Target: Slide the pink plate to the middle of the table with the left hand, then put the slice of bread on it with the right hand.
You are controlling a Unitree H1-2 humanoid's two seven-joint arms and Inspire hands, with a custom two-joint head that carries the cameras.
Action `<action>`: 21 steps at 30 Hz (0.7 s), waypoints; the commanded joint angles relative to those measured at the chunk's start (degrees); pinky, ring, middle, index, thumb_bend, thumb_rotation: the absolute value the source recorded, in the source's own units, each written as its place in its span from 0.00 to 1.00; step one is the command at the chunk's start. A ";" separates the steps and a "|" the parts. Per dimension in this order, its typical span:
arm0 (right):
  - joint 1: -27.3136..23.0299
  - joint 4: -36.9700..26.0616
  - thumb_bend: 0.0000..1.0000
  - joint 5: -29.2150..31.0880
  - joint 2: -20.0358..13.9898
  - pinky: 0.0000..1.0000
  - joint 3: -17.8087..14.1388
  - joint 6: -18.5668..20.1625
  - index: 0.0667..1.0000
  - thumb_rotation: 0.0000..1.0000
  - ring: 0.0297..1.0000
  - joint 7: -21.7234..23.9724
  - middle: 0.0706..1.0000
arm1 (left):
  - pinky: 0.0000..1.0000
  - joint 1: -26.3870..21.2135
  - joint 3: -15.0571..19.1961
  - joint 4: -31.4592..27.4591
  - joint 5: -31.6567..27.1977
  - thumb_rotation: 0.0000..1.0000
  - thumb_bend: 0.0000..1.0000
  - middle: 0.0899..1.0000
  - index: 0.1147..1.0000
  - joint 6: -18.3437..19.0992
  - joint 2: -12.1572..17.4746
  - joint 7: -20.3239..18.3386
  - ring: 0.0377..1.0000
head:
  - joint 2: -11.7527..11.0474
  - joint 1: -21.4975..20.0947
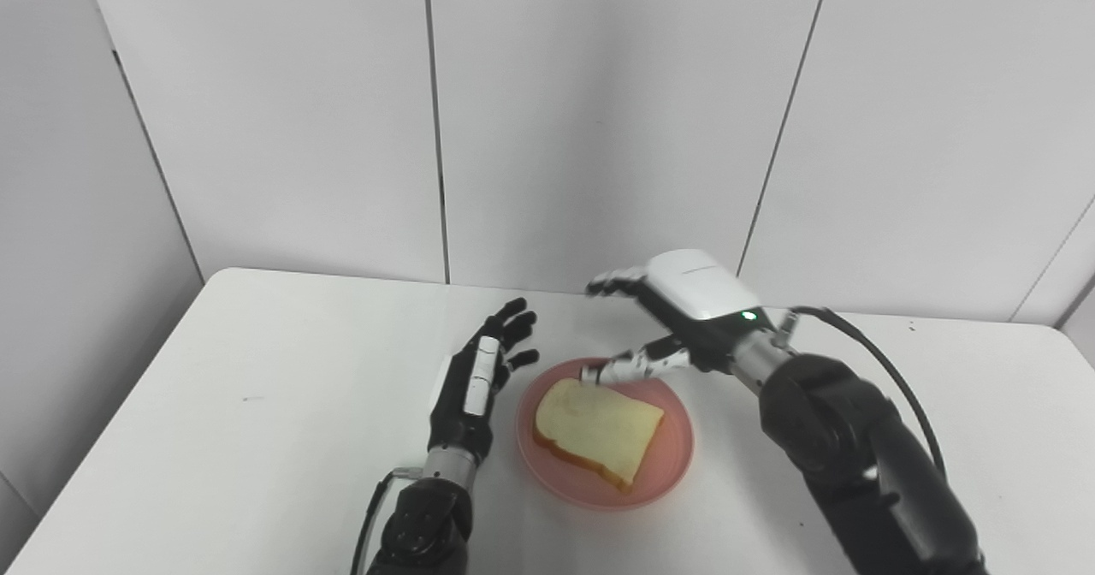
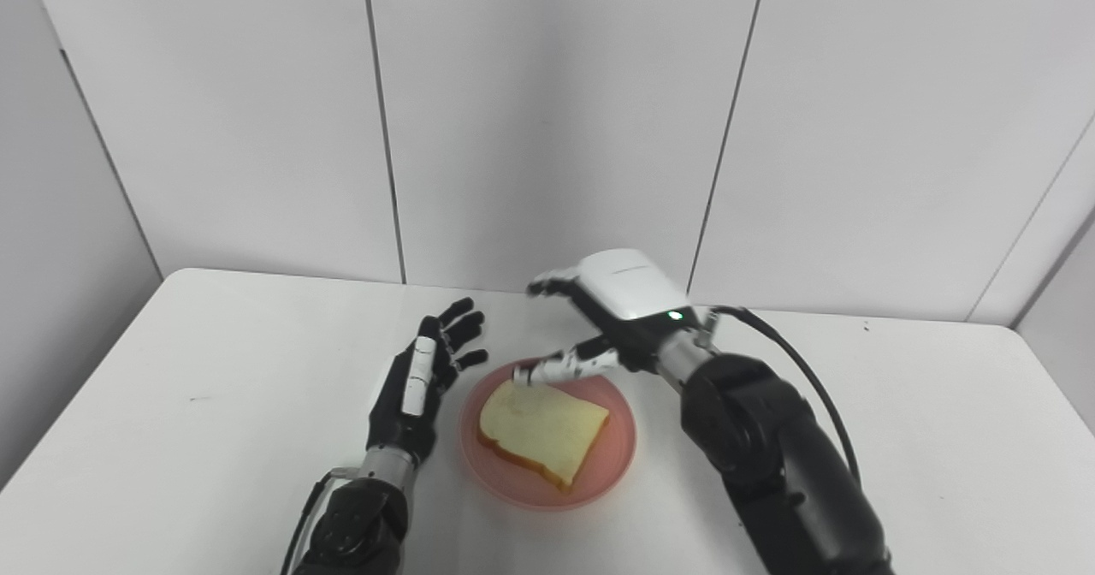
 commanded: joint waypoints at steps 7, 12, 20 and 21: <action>6.54 10.43 0.83 29.39 13.87 0.74 -18.42 -8.07 0.85 1.00 0.79 -17.75 0.83 | 0.81 1.67 0.00 -4.02 2.49 0.97 0.90 0.88 0.78 -0.18 1.33 2.10 0.89 | 0.61 -1.32; 7.51 13.11 0.76 37.62 18.64 0.81 -22.66 -12.03 0.95 1.00 0.84 -23.67 0.88 | 0.88 2.66 0.13 -8.00 2.78 0.97 0.91 0.87 0.78 2.90 2.03 1.94 0.89 | 1.29 -4.56; 8.38 14.92 0.72 40.02 20.15 0.89 -21.28 -14.23 1.00 1.00 0.89 -28.46 0.92 | 0.93 3.70 -0.14 -12.34 2.30 0.98 0.91 0.85 0.77 5.69 2.71 1.15 0.90 | 1.07 -6.51; 8.44 15.15 0.71 39.96 20.16 0.88 -20.96 -14.69 1.00 1.00 0.89 -28.93 0.92 | 0.92 3.81 -0.20 -12.66 2.10 0.97 0.91 0.86 0.78 5.60 2.62 0.98 0.90 | 1.11 -6.48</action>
